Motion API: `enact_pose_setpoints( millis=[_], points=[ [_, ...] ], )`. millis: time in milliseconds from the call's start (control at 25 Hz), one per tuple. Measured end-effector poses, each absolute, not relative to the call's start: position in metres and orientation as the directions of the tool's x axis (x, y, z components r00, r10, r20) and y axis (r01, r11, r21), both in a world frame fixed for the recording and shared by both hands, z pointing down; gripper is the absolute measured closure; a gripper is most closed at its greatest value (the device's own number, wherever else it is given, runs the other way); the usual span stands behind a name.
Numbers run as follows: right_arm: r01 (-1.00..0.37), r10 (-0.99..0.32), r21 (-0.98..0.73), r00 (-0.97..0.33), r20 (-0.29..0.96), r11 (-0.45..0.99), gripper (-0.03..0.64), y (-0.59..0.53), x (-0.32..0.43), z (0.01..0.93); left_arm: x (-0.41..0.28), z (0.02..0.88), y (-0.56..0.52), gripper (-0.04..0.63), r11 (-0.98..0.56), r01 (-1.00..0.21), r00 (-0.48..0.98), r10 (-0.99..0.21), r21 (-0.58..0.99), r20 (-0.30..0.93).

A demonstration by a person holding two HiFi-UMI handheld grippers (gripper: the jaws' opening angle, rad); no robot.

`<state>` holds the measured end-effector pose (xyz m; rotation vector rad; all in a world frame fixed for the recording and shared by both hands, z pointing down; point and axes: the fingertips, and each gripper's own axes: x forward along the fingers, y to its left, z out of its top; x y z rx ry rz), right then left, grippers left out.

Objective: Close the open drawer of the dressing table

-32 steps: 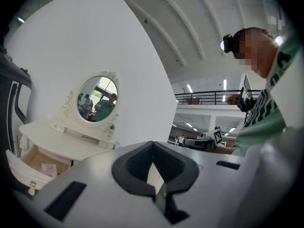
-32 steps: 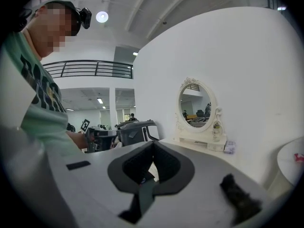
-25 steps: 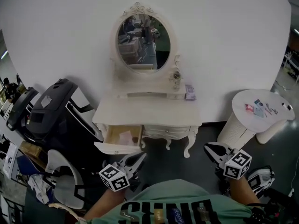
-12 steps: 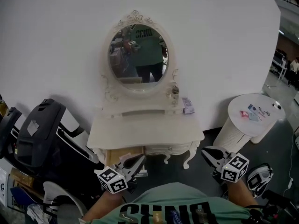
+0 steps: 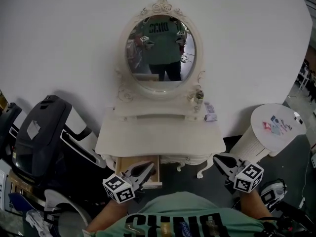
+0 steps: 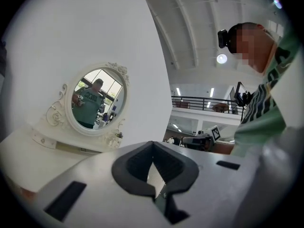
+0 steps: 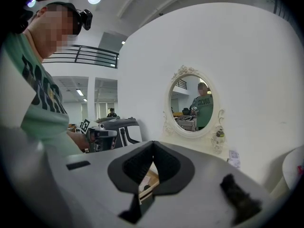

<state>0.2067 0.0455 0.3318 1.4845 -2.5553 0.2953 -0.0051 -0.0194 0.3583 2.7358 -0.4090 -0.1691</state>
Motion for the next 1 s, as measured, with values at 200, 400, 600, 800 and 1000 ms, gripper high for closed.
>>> enact_pose_setpoints(
  millis=[200, 400, 600, 800, 1000],
  points=[
    [-0.831, -0.799, -0.109, -0.555, 0.231, 0.545, 0.606, 0.008, 0.224, 0.338, 0.005, 0.364, -0.038, 0.586, -0.867, -0.336, 0.926, -0.375, 0.369, -0.036],
    [-0.755, -0.720, -0.086, -0.649, 0.245, 0.650, 0.606, -0.031, 0.262, 0.349, 0.044, 0.362, -0.057, 0.586, -0.817, -0.449, 0.873, -0.488, 0.361, -0.020],
    [-0.679, -0.649, -0.066, -0.722, 0.240, 0.731, 0.604, -0.063, 0.318, 0.344, 0.109, 0.359, -0.058, 0.586, -0.773, -0.511, 0.828, -0.560, 0.375, -0.026],
    [-0.598, -0.567, -0.093, -0.791, 0.230, 0.796, 0.606, -0.089, 0.347, 0.350, 0.141, 0.358, -0.059, 0.586, -0.716, -0.592, 0.769, -0.640, 0.370, -0.008],
    [-0.489, -0.453, -0.137, -0.862, 0.229, 0.862, 0.606, -0.109, 0.332, 0.360, 0.131, 0.362, -0.050, 0.586, -0.620, -0.687, 0.676, -0.737, 0.379, 0.018]
  ],
)
